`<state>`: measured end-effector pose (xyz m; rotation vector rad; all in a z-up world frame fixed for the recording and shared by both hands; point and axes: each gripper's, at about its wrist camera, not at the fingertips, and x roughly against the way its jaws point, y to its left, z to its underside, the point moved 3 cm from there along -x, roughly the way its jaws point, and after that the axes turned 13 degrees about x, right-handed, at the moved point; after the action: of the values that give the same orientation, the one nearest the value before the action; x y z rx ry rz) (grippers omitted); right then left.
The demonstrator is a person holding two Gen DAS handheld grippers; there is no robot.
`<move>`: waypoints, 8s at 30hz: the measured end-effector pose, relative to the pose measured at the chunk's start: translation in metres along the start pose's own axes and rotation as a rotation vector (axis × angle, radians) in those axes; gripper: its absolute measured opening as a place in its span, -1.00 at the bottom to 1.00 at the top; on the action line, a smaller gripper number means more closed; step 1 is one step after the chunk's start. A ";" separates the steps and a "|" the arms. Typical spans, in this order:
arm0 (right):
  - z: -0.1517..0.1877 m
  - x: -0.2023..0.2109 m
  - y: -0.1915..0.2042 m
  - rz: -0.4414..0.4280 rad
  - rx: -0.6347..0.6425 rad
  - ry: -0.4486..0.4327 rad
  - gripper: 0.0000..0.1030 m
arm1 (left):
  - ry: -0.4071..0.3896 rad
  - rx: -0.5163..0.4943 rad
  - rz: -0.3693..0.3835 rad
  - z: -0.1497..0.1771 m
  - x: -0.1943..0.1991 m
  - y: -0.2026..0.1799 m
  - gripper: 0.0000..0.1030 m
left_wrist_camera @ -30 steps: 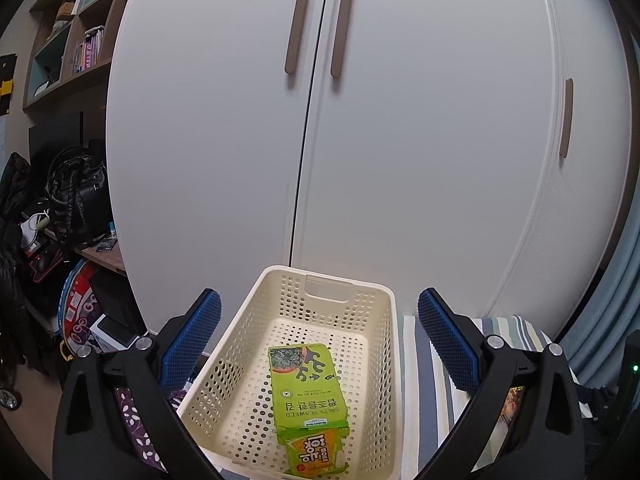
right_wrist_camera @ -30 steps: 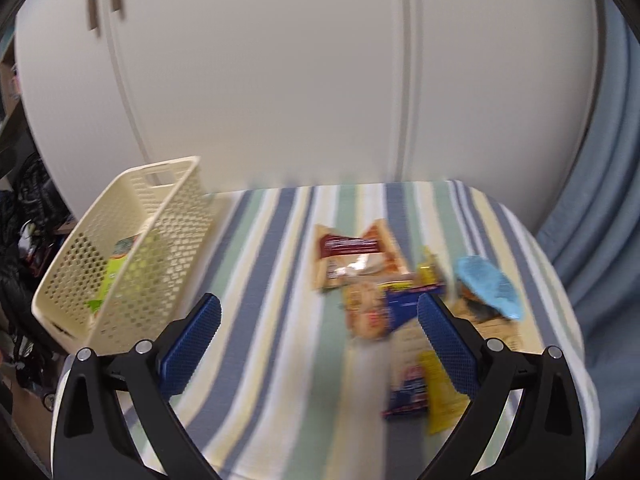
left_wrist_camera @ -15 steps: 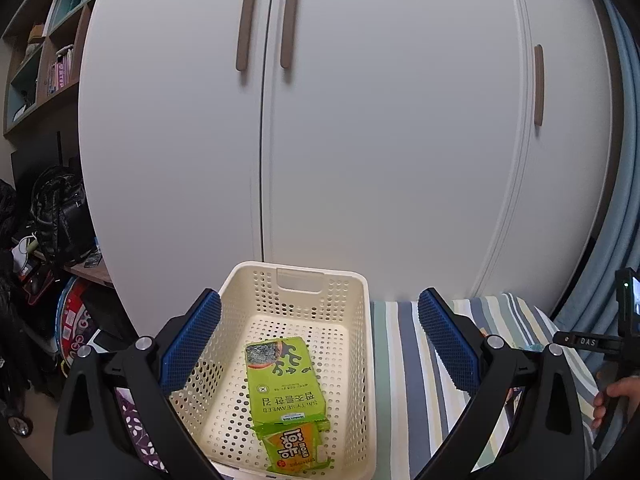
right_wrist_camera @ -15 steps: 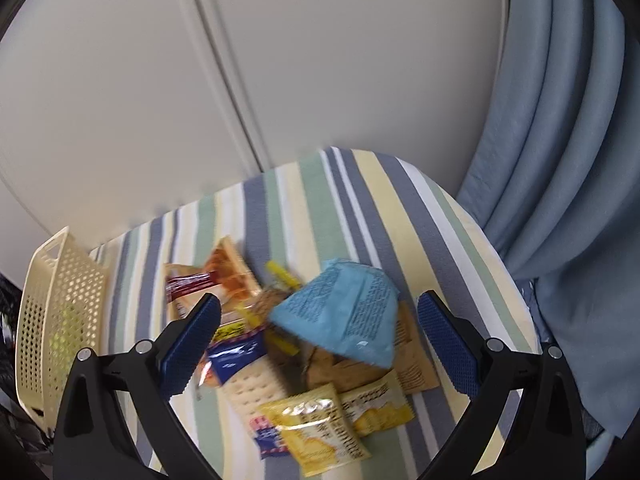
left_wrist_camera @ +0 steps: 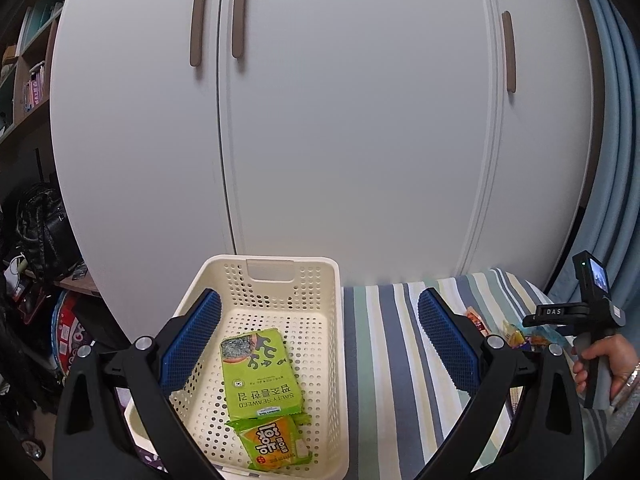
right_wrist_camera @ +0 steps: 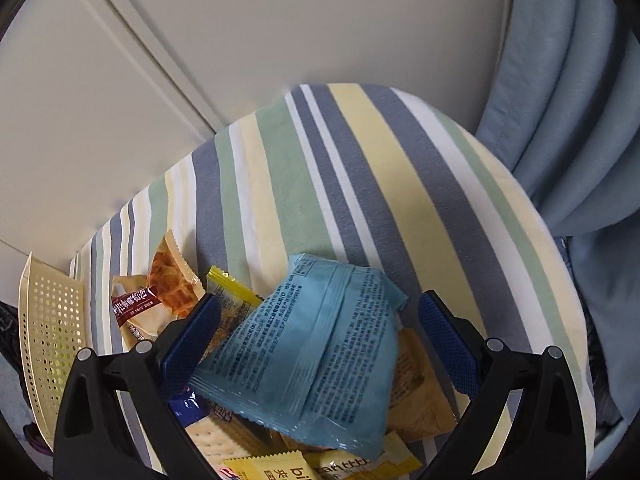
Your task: Organize snacks
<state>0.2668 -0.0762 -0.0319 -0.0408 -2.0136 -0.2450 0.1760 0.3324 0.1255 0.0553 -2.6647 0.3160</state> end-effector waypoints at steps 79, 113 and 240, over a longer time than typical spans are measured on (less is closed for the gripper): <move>0.025 0.019 -0.041 -0.196 -0.003 -0.244 0.50 | 0.646 -0.078 0.118 0.126 -0.228 -0.153 0.32; 0.015 -0.013 -0.008 -0.101 0.123 -0.112 0.34 | 0.389 0.153 0.223 0.023 -0.097 -0.039 0.44; 0.030 0.090 0.046 -0.334 0.203 -0.409 0.08 | -0.006 0.375 -0.294 0.024 -0.035 0.129 0.96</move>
<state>0.2069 -0.0329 0.0425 0.4064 -2.4398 -0.2558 0.1852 0.4518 0.0616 0.5577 -2.5201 0.7089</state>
